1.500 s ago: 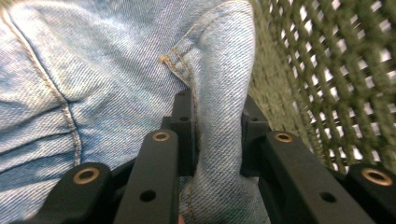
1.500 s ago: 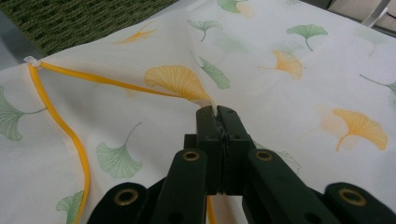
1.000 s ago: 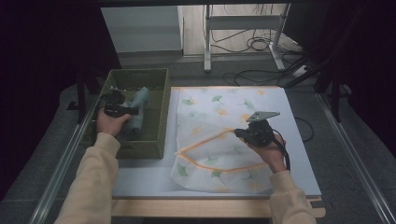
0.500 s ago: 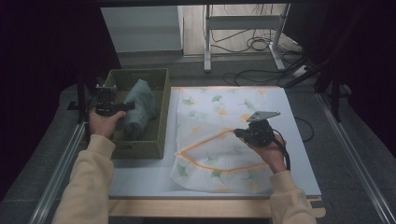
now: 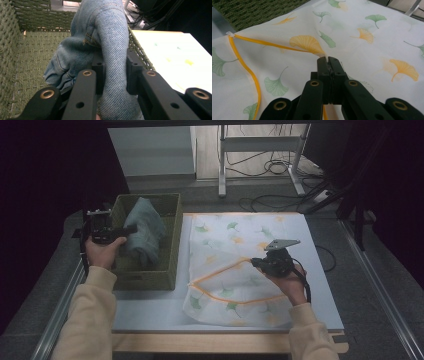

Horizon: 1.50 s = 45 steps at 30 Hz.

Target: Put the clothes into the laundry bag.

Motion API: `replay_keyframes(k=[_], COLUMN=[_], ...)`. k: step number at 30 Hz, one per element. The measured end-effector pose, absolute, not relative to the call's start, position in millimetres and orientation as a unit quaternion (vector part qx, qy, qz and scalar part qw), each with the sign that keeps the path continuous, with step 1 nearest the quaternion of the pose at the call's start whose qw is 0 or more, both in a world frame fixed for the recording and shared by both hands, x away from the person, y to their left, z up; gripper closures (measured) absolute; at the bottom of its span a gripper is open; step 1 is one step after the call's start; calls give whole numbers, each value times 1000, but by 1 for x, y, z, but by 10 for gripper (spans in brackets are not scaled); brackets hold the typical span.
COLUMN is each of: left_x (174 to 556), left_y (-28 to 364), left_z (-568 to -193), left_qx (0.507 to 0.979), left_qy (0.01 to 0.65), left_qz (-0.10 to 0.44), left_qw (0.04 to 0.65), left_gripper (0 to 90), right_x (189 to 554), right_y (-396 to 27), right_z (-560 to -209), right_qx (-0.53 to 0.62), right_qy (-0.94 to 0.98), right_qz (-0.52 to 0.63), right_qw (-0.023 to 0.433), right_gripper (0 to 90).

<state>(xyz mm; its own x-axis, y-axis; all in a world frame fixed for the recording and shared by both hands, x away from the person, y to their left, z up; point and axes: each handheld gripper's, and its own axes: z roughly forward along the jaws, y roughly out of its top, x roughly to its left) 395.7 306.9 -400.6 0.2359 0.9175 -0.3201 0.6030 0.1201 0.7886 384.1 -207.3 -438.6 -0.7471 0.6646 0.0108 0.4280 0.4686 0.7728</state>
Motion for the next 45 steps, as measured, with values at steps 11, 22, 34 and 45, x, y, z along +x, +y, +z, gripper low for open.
replay_keyframes(k=[11, 22, 34, 45], left_x=[390, 380, 371, 359], left_y=[314, 312, 312, 304], left_z=[-400, -397, -390, -379], left_qx=[634, 616, 602, 590], left_qy=[588, 585, 576, 564], left_qz=[175, 200, 210, 221], left_qw=[471, 487, 511, 534], left_gripper=[739, 740, 740, 739], right_x=[384, 384, 384, 384], right_y=[-207, -207, -208, -208], right_z=[-439, -439, -439, -439], right_qx=[323, 323, 325, 324], right_qy=[845, 845, 844, 844], right_qz=[399, 399, 399, 399], right_qw=[147, 149, 149, 150], right_gripper=[883, 883, 883, 883])
